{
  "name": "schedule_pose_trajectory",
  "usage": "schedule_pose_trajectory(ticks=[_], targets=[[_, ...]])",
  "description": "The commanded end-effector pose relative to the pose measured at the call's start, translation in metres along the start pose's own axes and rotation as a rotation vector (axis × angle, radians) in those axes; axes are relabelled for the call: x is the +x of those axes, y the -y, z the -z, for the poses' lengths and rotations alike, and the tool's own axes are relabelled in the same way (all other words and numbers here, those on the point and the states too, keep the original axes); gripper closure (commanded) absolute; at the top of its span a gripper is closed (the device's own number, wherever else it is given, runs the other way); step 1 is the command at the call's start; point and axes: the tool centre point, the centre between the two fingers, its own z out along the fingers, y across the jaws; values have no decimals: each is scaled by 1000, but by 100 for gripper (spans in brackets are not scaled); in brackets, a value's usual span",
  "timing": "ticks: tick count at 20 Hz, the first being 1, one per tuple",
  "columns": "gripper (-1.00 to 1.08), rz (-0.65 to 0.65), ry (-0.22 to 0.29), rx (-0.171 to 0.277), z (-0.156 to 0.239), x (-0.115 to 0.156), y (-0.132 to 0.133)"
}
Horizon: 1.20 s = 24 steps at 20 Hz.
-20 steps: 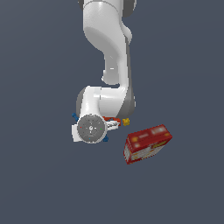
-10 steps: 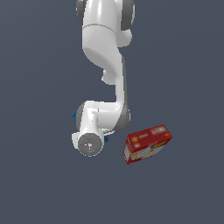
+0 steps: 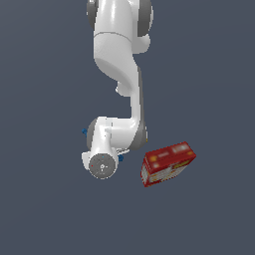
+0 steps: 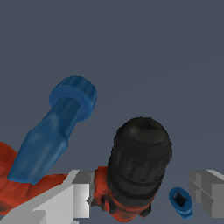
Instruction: Pick up a designated object from a clutter of objects.
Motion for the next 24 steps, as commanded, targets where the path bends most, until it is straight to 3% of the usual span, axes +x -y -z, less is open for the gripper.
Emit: schedule_pose_trajectory(ticks=[1, 9, 10, 24], targets=[[-60, 0, 1, 0, -7, 0, 0], [-60, 2, 2, 0, -25, -1, 0], [108, 2, 2, 0, -25, -1, 0], [108, 2, 1, 1, -20, -3, 1]])
